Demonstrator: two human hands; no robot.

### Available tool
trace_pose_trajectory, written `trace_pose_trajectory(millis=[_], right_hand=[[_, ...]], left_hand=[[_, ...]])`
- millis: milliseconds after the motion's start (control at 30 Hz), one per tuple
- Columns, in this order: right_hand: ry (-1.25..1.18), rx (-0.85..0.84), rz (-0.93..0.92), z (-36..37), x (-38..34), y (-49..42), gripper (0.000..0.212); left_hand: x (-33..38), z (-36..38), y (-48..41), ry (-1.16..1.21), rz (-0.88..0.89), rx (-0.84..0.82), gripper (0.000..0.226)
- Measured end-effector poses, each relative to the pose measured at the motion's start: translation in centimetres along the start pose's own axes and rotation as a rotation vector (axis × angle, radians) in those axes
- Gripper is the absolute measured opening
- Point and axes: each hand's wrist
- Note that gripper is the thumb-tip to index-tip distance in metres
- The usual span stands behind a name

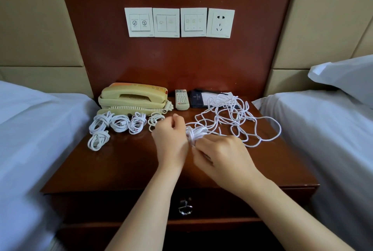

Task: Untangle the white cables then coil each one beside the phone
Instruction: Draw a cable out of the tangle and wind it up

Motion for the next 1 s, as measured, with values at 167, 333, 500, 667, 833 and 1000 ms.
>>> trace_pose_trajectory(millis=[167,333,500,667,833,1000], right_hand=[[-0.012,0.015,0.026,-0.3,0.5,0.4,0.027],[-0.087,0.02,0.188,-0.2,1.1,0.6,0.034],[-0.415,0.15,0.453,-0.5,1.5,0.1,0.014],[-0.714,0.159,0.627,-0.4,1.9,-0.2,0.017],[-0.82,0.176,0.609,-0.6,1.9,-0.1,0.016],[-0.726,0.075,0.516,-0.6,2.1,0.1,0.022]], left_hand=[[-0.3,0.1,0.0,-0.072,0.112,-0.068,0.048],[0.5,0.0,0.4,-0.115,0.085,-0.215,0.057],[0.7,0.4,1.4,-0.038,-0.104,-0.425,0.055],[0.9,0.5,2.2,0.141,-0.292,-0.544,0.043],[2.3,0.4,2.6,0.409,-0.507,-0.575,0.025],[3.0,0.2,2.5,0.525,-0.618,-0.59,0.032]])
Point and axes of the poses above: each hand's wrist, its own y-axis away from the middle knuckle, its own z-axis out of the palm, x = y × z, and after that the axes turned 2 degrees about y, right-handed
